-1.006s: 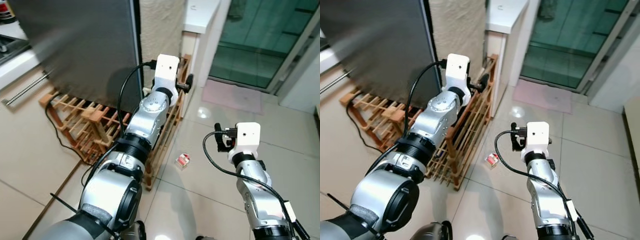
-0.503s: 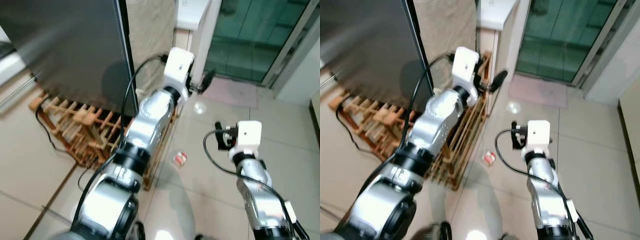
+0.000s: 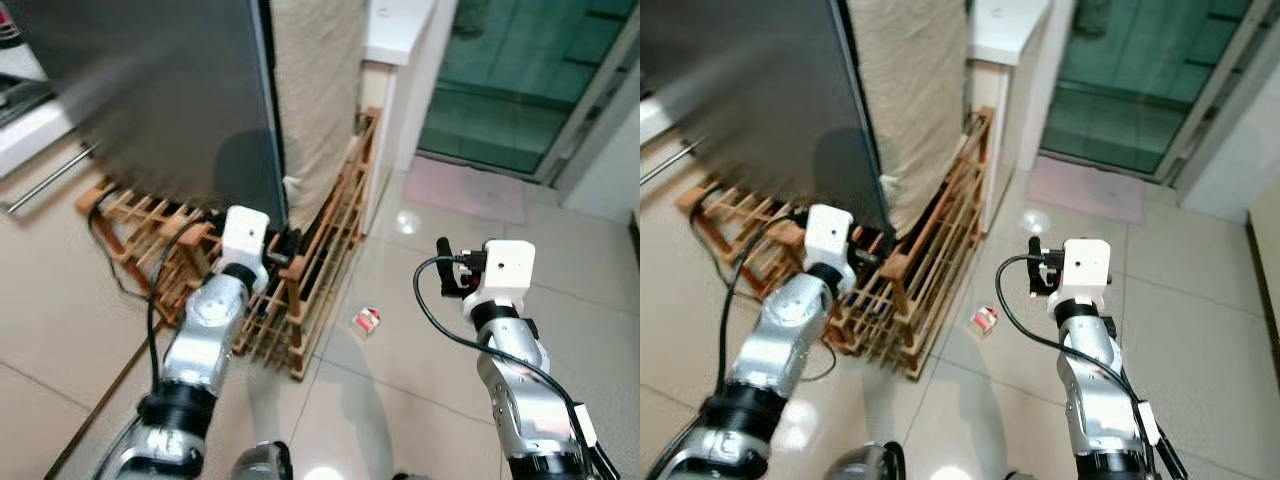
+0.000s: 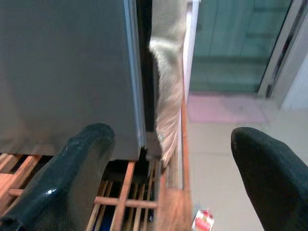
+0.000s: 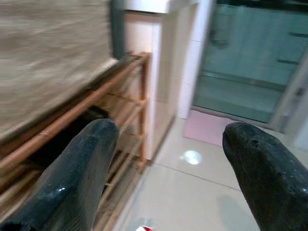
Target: Restocking fridge
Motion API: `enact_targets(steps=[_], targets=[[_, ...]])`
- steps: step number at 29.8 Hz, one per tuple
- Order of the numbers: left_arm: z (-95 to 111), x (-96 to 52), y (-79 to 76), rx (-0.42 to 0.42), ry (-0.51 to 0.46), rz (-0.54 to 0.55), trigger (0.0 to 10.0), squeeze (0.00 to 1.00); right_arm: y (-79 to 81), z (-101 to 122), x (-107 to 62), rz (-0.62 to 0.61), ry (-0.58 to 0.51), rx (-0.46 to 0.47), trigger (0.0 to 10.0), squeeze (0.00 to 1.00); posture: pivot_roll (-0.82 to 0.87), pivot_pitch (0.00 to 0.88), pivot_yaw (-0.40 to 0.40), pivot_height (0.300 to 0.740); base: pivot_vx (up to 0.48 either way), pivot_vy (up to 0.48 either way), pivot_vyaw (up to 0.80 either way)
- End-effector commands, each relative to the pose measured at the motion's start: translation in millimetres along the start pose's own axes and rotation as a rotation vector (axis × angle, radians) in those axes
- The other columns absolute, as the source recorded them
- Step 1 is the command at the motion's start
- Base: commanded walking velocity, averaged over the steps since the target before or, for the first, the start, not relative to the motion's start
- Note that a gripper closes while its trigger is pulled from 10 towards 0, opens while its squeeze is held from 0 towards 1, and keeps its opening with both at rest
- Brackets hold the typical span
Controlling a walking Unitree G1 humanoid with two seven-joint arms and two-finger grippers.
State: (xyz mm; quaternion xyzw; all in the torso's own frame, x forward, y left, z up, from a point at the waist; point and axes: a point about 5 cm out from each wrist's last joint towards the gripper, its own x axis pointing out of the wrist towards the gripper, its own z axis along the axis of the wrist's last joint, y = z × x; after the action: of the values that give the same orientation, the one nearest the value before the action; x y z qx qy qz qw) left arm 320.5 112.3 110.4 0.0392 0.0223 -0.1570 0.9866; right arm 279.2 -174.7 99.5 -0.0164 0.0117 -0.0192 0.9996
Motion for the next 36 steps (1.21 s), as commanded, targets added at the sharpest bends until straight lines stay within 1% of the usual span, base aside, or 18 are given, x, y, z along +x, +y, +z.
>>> enact_targets(steps=[1, 3, 6, 9, 11, 15, 18, 21, 24, 25, 29, 33, 36], targets=[[8, -0.3, -2.6, 0.012, -0.023, 0.006, 10.0, 0.0, -0.5, -1, 0.4, 0.003, 0.0, 0.012, 10.0, 0.03, 0.08, 0.026, 0.025, 0.74, 0.0, 0.0, 0.68], [13, 1.9, -8.0, 0.017, -0.044, 0.012, 10.0, 0.0, 1.0, -2, 1.1, 0.015, -0.002, 0.01, 10.0, 0.04, 0.08, 0.022, 0.021, 0.74, 0.0, 0.0, 0.65], [19, 5.5, -9.4, 0.018, -0.06, 0.024, 10.0, 0.0, 1.8, -1, 2.3, 0.025, -0.005, 0.008, 10.0, 0.05, 0.08, 0.02, 0.018, 0.74, 0.0, 0.0, 0.62], [23, 7.6, -8.3, -0.004, -0.071, 0.038, 10.0, 0.0, 1.6, 0, 3.8, 0.025, -0.007, 0.006, 10.0, 0.06, 0.08, 0.02, 0.016, 0.74, 0.0, -0.085, 0.61], [25, 8.3, -8.4, -0.011, -0.075, 0.043, 10.0, 0.0, 1.3, 1, 4.3, 0.025, -0.009, 0.004, 10.0, 0.06, 0.08, 0.022, 0.016, 0.74, 0.0, -0.48, 0.61], [30, 9.3, -13.8, -0.026, -0.081, 0.051, 10.0, 0.0, 1.0, 1, 5.0, 0.025, -0.01, -0.003, 10.0, 0.06, 0.07, 0.024, 0.015, 0.74, 0.0, -0.48, 0.6], [31, 9.4, -14.4, -0.028, -0.081, 0.053, 10.0, 0.0, 1.0, 1, 5.0, 0.026, -0.011, -0.004, 10.0, 0.06, 0.07, 0.025, 0.015, 0.74, 0.0, -0.48, 0.6], [32, 11.6, -14.0, -0.027, -0.075, 0.082, 10.0, 0.0, 0.7, 1, 5.4, 0.026, -0.012, -0.006, 10.0, 0.07, 0.07, 0.025, 0.014, 0.74, 0.0, -0.48, 0.59], [33, 13.5, -15.4, -0.036, -0.077, 0.079, 10.0, 0.0, 0.4, 1, 6.0, 0.022, -0.009, -0.002, 10.0, 0.07, 0.07, 0.025, 0.014, 0.74, 0.0, -0.48, 0.58], [34, 14.8, -17.1, -0.018, -0.077, 0.072, 10.0, 0.0, 0.4, -1, 6.4, 0.019, 0.004, -0.004, 10.0, 0.04, 0.07, 0.026, 0.014, 0.74, 0.0, -0.465, 0.0], [36, 17.1, -20.2, 0.012, -0.072, 0.057, 10.0, 0.0, 1.9, -3, 6.7, 0.022, 0.017, -0.003, 10.0, 0.01, 0.07, 0.026, 0.015, 0.74, 0.0, -0.33, 0.0], [38, 17.8, -19.3, 0.035, -0.086, 0.053, 10.0, 0.0, 3.9, -2, 6.2, 0.027, 0.007, -0.003, 10.0, 0.01, 0.07, 0.027, 0.016, 0.74, 0.0, 0.0, 0.0], [39, 17.9, -18.9, 0.035, -0.09, 0.051, 10.0, 0.0, 3.3, -2, 6.2, 0.024, 0.005, -0.003, 10.0, 0.01, 0.07, 0.029, 0.018, 0.74, 0.0, -0.099, 0.0]])
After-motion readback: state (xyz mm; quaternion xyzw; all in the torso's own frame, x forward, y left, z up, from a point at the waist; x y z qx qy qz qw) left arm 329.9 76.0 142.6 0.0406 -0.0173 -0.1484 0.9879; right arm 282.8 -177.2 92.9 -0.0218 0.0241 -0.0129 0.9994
